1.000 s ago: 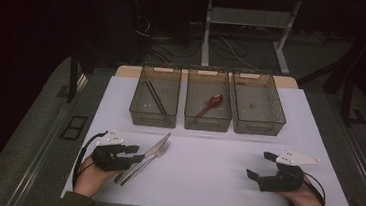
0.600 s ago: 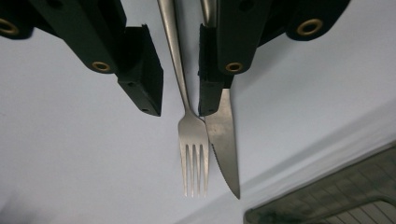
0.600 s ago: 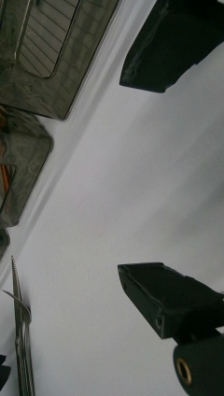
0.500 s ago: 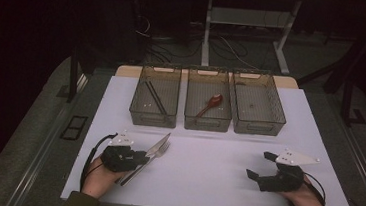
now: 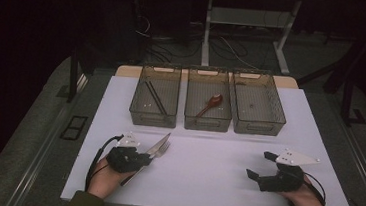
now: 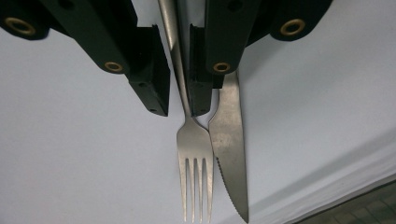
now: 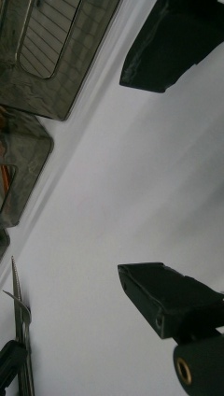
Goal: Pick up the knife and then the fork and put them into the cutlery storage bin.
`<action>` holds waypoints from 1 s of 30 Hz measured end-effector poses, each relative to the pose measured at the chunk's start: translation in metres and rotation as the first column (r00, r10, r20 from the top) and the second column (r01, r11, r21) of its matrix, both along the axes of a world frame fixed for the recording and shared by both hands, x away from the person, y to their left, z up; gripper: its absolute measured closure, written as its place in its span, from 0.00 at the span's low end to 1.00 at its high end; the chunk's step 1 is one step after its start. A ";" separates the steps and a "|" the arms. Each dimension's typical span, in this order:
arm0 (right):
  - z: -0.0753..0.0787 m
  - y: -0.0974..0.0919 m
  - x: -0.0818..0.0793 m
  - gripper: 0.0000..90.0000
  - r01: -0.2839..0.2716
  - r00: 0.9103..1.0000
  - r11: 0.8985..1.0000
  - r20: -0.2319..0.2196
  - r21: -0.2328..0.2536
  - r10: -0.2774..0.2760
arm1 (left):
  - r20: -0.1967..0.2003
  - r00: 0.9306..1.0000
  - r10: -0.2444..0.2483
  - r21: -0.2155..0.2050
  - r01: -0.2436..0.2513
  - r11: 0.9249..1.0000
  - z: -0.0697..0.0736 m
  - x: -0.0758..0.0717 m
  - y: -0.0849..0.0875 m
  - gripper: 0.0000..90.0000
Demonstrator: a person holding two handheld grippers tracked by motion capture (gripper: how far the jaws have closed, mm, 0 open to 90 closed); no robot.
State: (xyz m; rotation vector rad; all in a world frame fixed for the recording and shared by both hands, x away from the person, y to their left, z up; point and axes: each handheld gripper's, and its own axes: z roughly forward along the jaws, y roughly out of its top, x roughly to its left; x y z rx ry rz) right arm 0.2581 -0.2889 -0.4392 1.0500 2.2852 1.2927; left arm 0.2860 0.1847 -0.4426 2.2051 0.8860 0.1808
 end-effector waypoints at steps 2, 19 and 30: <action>0.000 0.000 0.000 0.09 0.000 1.000 1.000 -0.001 0.000 0.000 | -0.009 1.000 -0.002 0.009 0.002 1.000 -0.001 0.000 -0.001 0.86; 0.000 0.000 0.000 0.09 0.004 1.000 1.000 -0.004 0.006 -0.004 | -0.015 0.998 0.068 0.008 -0.067 0.998 -0.003 -0.003 -0.004 0.94; 0.000 -0.003 0.002 0.09 0.010 0.999 1.000 -0.038 0.024 -0.009 | 0.027 0.999 0.040 -0.039 -0.039 0.998 0.008 -0.009 -0.009 0.94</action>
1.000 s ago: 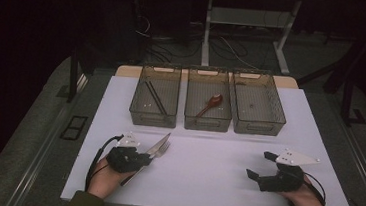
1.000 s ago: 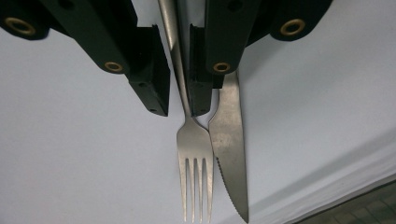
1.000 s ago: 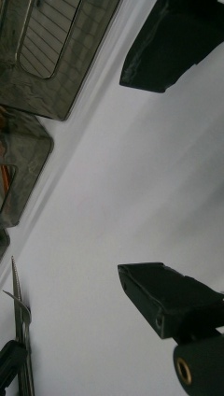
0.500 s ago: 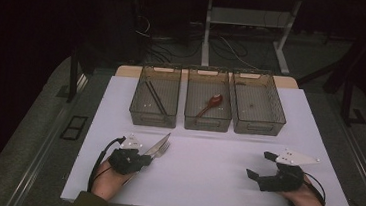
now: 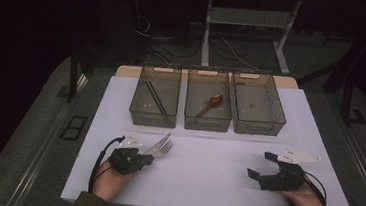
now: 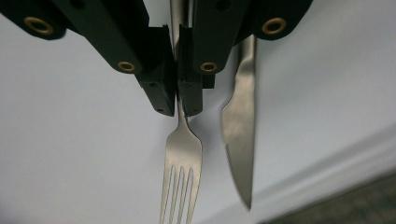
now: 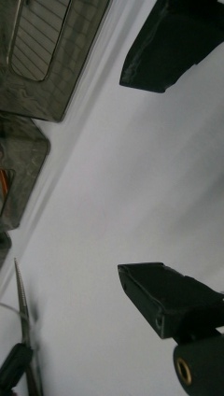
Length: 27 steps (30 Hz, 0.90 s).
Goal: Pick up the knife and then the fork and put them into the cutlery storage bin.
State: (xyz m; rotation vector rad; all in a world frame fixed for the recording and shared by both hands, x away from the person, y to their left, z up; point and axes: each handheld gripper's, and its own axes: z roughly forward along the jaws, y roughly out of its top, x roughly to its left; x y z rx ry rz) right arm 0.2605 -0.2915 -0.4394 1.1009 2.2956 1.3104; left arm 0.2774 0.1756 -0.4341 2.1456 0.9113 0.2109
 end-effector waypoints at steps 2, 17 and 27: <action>0.001 0.001 0.000 0.09 -0.011 1.000 1.000 -0.018 -0.004 0.011 | 0.011 1.000 -0.008 -0.021 0.008 1.000 0.004 -0.001 -0.001 0.94; 0.014 0.005 0.000 0.09 -0.055 0.997 0.998 -0.046 0.038 0.057 | 0.120 0.992 -0.035 -0.163 0.055 0.985 0.039 -0.002 -0.015 0.94; 0.019 0.009 0.006 0.15 -0.077 0.996 0.996 -0.044 0.047 0.079 | 0.152 0.986 -0.070 -0.166 0.096 0.982 0.045 0.003 -0.034 0.94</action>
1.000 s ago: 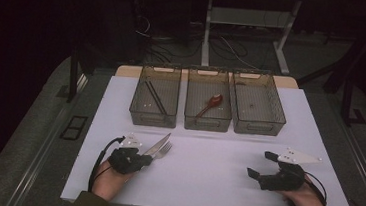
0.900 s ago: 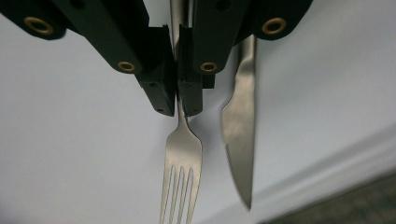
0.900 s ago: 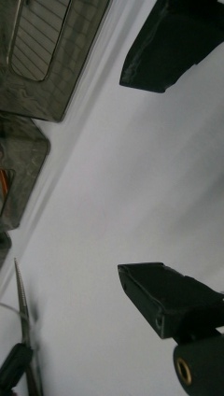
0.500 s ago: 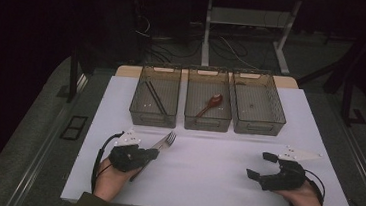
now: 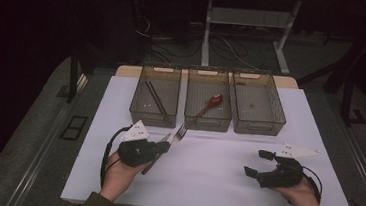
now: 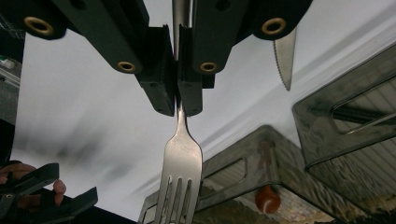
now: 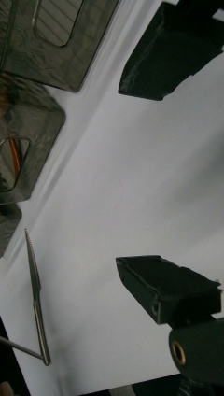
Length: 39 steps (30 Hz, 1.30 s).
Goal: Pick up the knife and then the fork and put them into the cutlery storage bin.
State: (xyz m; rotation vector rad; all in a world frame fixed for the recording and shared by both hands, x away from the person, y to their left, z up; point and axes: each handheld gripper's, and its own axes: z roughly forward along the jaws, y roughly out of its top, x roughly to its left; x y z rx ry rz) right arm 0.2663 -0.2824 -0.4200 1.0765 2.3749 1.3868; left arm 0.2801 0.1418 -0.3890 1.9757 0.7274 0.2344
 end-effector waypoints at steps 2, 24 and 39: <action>0.002 0.002 0.002 0.16 0.002 1.000 1.000 -0.001 0.012 -0.002 | 0.005 1.000 -0.004 -0.003 0.004 1.000 0.000 0.002 -0.004 0.94; 0.033 0.039 0.032 0.39 -0.048 0.999 0.991 0.032 0.127 0.044 | 0.049 0.998 -0.044 -0.039 0.046 0.998 0.006 0.023 -0.056 0.94; 0.056 0.072 0.053 0.53 -0.097 0.994 0.975 0.062 0.201 0.087 | 0.070 0.996 -0.054 -0.045 0.058 0.997 0.005 0.028 -0.082 0.94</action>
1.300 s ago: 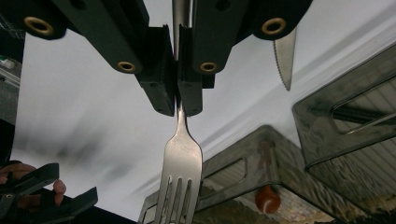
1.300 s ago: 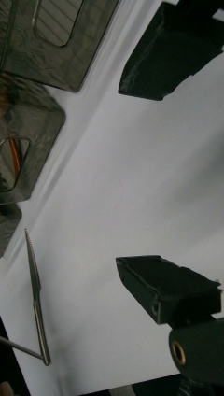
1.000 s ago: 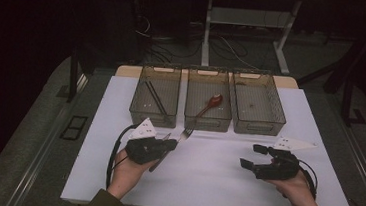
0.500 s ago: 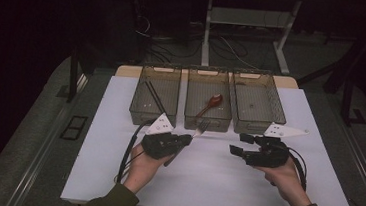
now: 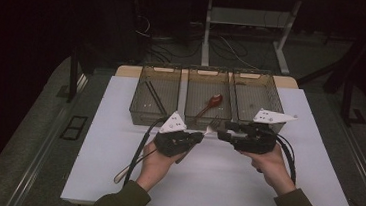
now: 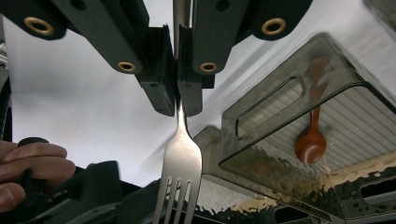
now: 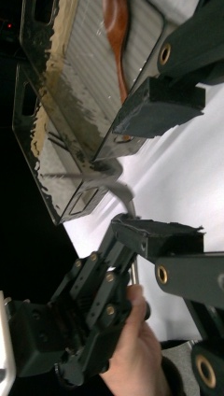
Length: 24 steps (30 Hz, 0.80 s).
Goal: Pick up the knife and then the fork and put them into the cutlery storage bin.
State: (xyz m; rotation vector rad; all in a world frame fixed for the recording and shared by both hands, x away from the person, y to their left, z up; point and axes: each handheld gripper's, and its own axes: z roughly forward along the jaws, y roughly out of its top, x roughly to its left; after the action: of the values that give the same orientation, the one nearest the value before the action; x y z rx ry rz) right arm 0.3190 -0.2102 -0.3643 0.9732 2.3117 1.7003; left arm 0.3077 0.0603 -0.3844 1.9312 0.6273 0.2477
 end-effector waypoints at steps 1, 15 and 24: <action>0.000 0.002 0.001 0.54 -0.003 1.000 1.000 -0.004 0.003 0.003 | 0.002 1.000 0.002 -0.003 -0.002 1.000 0.000 0.000 -0.001 0.94; 0.004 0.020 0.017 0.89 0.011 1.000 1.000 -0.012 0.021 -0.010 | 0.027 0.999 0.016 0.021 -0.017 1.000 -0.001 -0.001 -0.002 0.94; 0.007 0.023 0.016 0.97 0.042 0.999 0.999 0.007 0.025 -0.043 | 0.016 1.000 0.020 -0.006 -0.020 1.000 0.000 -0.002 0.000 0.94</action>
State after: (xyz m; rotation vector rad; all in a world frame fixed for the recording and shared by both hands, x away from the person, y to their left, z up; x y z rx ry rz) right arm 0.3353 -0.1873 -0.3572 1.0112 2.2541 1.7172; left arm 0.3055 0.0599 -0.3846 1.9157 0.6362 0.2735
